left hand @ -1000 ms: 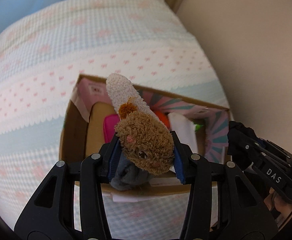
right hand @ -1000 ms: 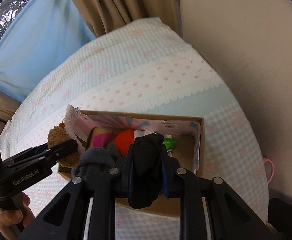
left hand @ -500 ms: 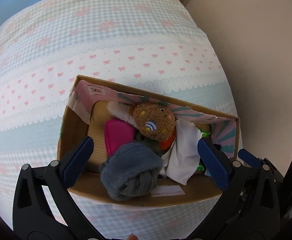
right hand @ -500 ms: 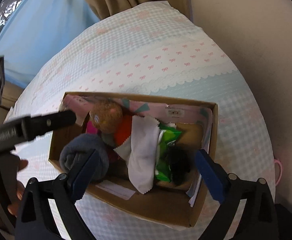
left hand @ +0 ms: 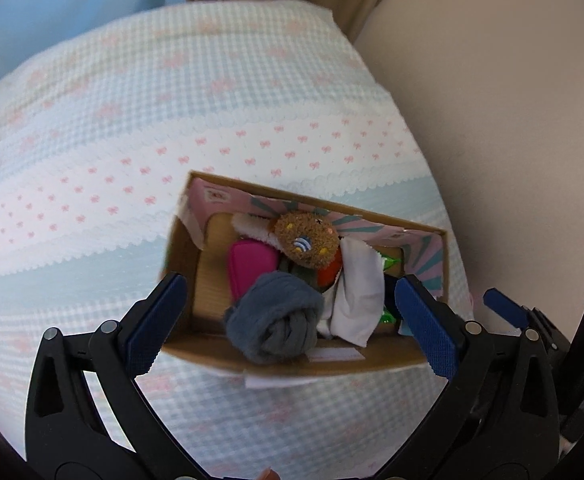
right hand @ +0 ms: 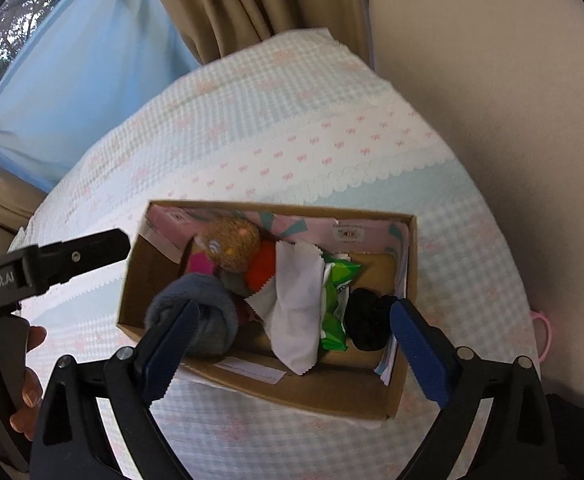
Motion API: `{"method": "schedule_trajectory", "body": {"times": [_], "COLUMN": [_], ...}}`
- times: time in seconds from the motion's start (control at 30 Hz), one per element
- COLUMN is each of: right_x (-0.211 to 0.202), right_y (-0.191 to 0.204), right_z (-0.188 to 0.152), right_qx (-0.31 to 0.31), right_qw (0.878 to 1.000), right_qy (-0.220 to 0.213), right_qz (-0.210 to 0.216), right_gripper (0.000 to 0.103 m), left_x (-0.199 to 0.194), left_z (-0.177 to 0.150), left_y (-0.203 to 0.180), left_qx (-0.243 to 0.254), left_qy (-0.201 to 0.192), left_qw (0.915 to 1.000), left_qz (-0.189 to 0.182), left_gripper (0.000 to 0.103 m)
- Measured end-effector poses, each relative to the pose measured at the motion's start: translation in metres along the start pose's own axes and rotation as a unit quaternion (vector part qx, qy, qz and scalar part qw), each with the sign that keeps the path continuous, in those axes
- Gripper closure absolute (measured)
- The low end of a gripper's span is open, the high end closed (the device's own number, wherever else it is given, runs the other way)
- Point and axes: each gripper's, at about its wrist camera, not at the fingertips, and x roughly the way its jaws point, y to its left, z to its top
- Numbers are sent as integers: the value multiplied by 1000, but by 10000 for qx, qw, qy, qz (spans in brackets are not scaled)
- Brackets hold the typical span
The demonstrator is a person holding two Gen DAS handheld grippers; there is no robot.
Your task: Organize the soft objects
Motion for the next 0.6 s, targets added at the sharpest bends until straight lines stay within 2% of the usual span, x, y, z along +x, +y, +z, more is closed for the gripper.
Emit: {"method": "schedule_trajectory", "body": {"times": [0.17,0.33,0.47,0.6], "right_x": [-47,-109,-163,-214], "right_y": [25,62,96,130], "right_z": [-1,-7,-17,-30], "right_qx": [-118,-238,-288,-211], "right_qw": [9992,9938,9864,9793], "right_qy": [-373,-1020,-1545,-1934], "right_qz": [-130,-360,-479,-568], "right_gripper": [8,8,8,7], "left_x": [-60,-135,-198,-265], "left_z": [-8,-21,-37,-59], "left_y": [8,16,22,36], "left_qx": [192,473,768,928], "left_qy": [-418,-993,-1574,-2220], "left_qw": [9989,9939,9845,9706], "left_qz": [-26,-33,39,-44], "left_gripper": [0,0,0,0]}}
